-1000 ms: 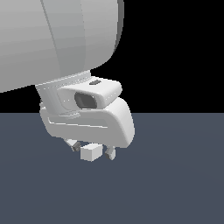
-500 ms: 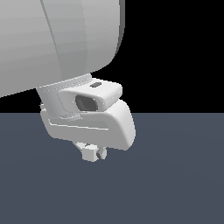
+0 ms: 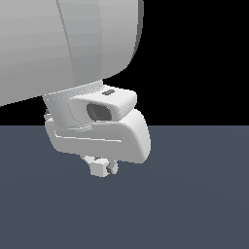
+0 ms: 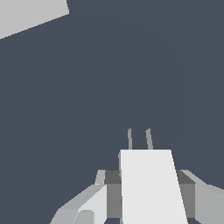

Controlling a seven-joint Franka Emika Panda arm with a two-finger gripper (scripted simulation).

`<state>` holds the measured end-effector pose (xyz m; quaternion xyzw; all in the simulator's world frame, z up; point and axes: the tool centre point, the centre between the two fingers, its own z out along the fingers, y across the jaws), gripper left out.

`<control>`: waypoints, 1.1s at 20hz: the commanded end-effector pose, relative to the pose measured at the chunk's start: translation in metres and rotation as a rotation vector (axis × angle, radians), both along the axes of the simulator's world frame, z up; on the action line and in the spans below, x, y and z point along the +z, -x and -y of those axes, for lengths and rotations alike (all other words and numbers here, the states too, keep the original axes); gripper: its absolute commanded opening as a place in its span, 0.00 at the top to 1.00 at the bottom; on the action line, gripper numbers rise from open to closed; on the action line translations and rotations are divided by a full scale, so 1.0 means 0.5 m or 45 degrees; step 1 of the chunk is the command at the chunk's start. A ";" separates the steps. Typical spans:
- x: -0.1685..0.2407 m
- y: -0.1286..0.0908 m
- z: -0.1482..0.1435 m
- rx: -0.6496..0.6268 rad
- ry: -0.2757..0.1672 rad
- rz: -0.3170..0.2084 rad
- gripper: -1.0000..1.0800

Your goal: Plug the charger into the wall socket.

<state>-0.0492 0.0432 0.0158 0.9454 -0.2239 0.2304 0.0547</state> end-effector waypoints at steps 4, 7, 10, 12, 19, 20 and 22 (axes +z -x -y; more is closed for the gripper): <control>0.019 -0.015 0.001 0.096 0.001 0.004 1.00; 0.035 -0.026 0.001 0.173 0.003 0.006 1.00; 0.051 -0.039 0.000 0.259 0.004 0.009 1.00; 0.063 -0.048 -0.001 0.318 0.005 0.011 1.00; 0.101 -0.076 -0.009 0.509 0.008 0.015 1.00; 0.105 -0.079 -0.010 0.532 0.009 0.015 1.00; 0.113 -0.085 -0.013 0.575 0.009 0.016 1.00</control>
